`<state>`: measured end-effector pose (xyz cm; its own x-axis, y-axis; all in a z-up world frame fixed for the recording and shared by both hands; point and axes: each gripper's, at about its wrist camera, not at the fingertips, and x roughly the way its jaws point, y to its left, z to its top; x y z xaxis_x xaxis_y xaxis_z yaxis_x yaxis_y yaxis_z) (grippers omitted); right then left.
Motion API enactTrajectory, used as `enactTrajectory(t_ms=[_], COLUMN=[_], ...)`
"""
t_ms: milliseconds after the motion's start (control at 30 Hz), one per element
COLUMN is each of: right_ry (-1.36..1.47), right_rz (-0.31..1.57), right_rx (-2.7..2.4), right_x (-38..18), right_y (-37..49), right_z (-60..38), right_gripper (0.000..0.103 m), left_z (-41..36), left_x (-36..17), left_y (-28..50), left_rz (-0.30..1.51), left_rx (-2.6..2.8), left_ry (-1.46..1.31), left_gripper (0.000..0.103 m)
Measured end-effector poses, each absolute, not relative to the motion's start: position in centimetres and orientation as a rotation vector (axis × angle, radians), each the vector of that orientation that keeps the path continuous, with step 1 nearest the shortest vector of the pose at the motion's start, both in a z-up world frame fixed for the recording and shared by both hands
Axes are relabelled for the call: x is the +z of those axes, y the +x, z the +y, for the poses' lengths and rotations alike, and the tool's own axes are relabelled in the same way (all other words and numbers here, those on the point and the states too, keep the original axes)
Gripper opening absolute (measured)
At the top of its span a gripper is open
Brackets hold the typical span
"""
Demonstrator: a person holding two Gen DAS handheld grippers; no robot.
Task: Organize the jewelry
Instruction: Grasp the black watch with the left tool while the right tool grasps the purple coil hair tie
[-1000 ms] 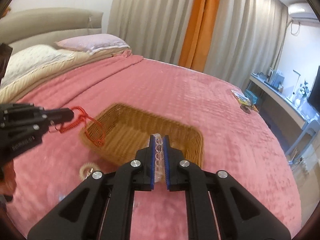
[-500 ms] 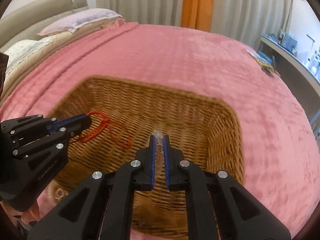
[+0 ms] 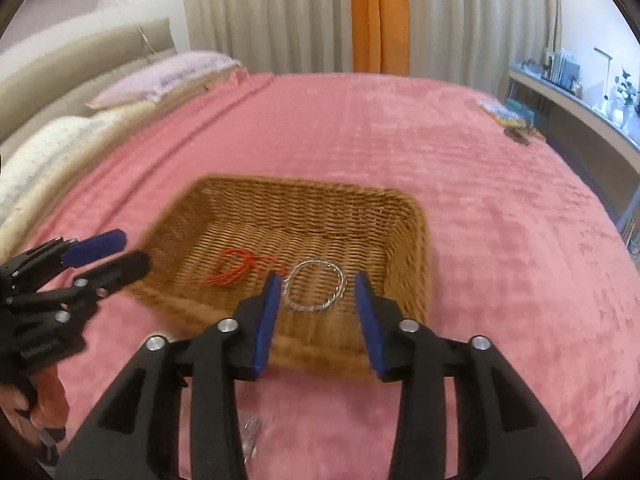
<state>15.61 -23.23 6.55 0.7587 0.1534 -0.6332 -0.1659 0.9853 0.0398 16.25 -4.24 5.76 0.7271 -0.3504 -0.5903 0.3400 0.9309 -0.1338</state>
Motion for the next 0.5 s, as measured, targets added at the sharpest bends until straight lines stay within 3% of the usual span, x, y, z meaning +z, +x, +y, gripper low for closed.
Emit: enactTrajectory(t_ms=[200, 500], right_ry=[0.003, -0.002], right_rz=[0.590, 0.602], right_rx=[0.184, 0.111], right_x=[8.3, 3.3], right_y=[6.6, -1.5], right_z=[-25.0, -26.8], right_gripper=[0.042, 0.042], left_z=[-2.0, -0.8], left_x=[8.6, 3.8], left_y=[7.1, -1.7], left_rz=[0.570, 0.629], left_rx=[-0.400, -0.405], left_ry=[-0.087, -0.172], left_gripper=[0.059, 0.058])
